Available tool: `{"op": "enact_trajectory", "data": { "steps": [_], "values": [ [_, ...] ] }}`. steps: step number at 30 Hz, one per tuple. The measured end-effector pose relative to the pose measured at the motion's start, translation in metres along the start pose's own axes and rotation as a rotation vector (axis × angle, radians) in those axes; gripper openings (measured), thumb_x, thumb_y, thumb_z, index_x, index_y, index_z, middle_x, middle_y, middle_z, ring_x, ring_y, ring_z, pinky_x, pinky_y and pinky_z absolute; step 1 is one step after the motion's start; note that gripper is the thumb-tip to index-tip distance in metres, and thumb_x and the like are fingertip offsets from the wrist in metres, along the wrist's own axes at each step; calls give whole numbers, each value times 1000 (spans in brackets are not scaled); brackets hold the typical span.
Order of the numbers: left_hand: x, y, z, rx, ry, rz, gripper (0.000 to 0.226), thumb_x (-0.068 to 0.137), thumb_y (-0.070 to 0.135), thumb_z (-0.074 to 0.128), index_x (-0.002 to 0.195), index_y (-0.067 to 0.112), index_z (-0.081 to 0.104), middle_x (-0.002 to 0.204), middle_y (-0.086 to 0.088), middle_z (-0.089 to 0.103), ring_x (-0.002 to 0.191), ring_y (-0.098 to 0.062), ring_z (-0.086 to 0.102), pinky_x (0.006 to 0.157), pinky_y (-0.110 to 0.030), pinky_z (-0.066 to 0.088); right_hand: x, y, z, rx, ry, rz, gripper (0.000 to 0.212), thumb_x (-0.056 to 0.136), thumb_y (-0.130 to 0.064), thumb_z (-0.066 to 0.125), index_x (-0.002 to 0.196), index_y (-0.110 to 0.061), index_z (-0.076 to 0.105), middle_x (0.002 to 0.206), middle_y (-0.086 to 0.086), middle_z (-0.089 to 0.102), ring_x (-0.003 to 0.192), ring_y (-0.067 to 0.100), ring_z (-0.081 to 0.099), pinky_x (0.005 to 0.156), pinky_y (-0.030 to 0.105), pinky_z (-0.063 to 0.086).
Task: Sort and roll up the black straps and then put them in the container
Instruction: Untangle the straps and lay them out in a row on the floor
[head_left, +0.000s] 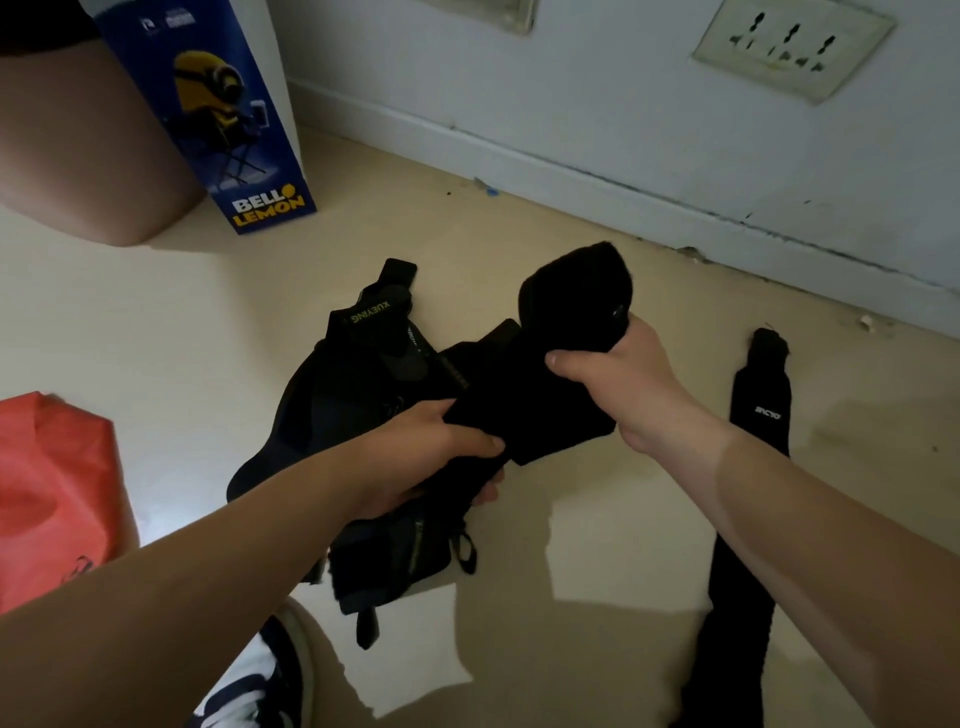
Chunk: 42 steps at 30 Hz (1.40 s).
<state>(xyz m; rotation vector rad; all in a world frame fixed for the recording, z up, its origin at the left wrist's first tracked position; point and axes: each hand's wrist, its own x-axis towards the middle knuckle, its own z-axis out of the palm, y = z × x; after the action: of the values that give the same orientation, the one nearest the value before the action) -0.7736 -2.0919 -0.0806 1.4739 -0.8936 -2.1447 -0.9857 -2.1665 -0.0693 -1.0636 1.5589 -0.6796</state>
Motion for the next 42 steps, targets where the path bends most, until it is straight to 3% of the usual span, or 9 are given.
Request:
{"op": "enact_trajectory", "data": {
  "steps": [4, 8, 10, 16, 20, 28, 33, 39, 42],
  "values": [
    [9, -2, -2, 202, 52, 76, 13, 98, 14, 70, 111, 12, 66, 93, -12, 74, 84, -22, 72, 87, -36, 60, 7, 9, -7, 129, 154, 62, 45, 86, 0, 80, 126, -18, 68, 110, 0, 75, 99, 19, 73, 80, 34, 61],
    [12, -33, -7, 653, 31, 44, 7, 98, 25, 71, 105, 24, 69, 80, 5, 67, 70, -5, 63, 73, -20, 53, 24, 4, -31, 303, 395, 140, 53, 87, -2, 79, 137, -16, 63, 116, 4, 72, 103, 25, 71, 94, 46, 61],
    [13, -53, -15, 763, 113, 37, 5, 99, 22, 68, 97, 27, 70, 77, 8, 65, 66, -2, 60, 68, -16, 51, 27, 2, -42, 310, 351, 169, 54, 88, -4, 80, 138, -17, 63, 118, 5, 72, 101, 24, 70, 86, 41, 61],
    [20, -43, -25, 556, 404, 155, 9, 102, 22, 64, 106, 27, 70, 91, 4, 74, 80, -14, 72, 83, -35, 63, 14, 14, -19, 123, -103, 246, 47, 82, -8, 87, 125, -17, 70, 113, 6, 79, 107, 28, 75, 88, 41, 61],
    [14, -12, -3, 346, 466, 278, 16, 105, 34, 60, 116, 25, 68, 104, 2, 73, 88, -17, 74, 72, -24, 61, 5, 4, -19, 36, -242, 153, 50, 79, -8, 89, 125, -19, 73, 113, 2, 81, 106, 23, 77, 93, 37, 61],
    [-29, 60, 41, 115, 336, 350, 50, 95, 64, 61, 108, 18, 76, 97, -4, 77, 90, -22, 74, 84, -41, 62, -51, -55, -27, -101, -243, -34, 45, 77, -13, 93, 117, -22, 76, 105, -2, 83, 99, 17, 79, 92, 40, 63],
    [-84, 119, 69, 132, 229, 330, 52, 93, 63, 67, 108, 15, 79, 95, -4, 79, 83, -18, 73, 75, -32, 61, -118, -109, -46, -92, -187, -125, 33, 85, -27, 89, 115, -27, 75, 102, -6, 83, 96, 14, 80, 87, 34, 64],
    [-167, 176, 108, 214, 125, 330, 44, 95, 55, 70, 114, 16, 77, 103, -1, 82, 97, -21, 79, 89, -38, 62, -205, -166, -75, 165, -158, 19, 56, 98, -68, 57, 131, -25, 72, 120, -2, 80, 114, 20, 76, 108, 42, 54],
    [-208, 194, 134, 253, 114, 382, 40, 96, 48, 72, 112, 12, 77, 102, -2, 83, 97, -21, 79, 87, -37, 64, -252, -188, -86, 400, -106, 45, 60, 106, -63, 41, 130, -20, 75, 122, 9, 79, 114, 30, 76, 110, 48, 52]
  ]
}}
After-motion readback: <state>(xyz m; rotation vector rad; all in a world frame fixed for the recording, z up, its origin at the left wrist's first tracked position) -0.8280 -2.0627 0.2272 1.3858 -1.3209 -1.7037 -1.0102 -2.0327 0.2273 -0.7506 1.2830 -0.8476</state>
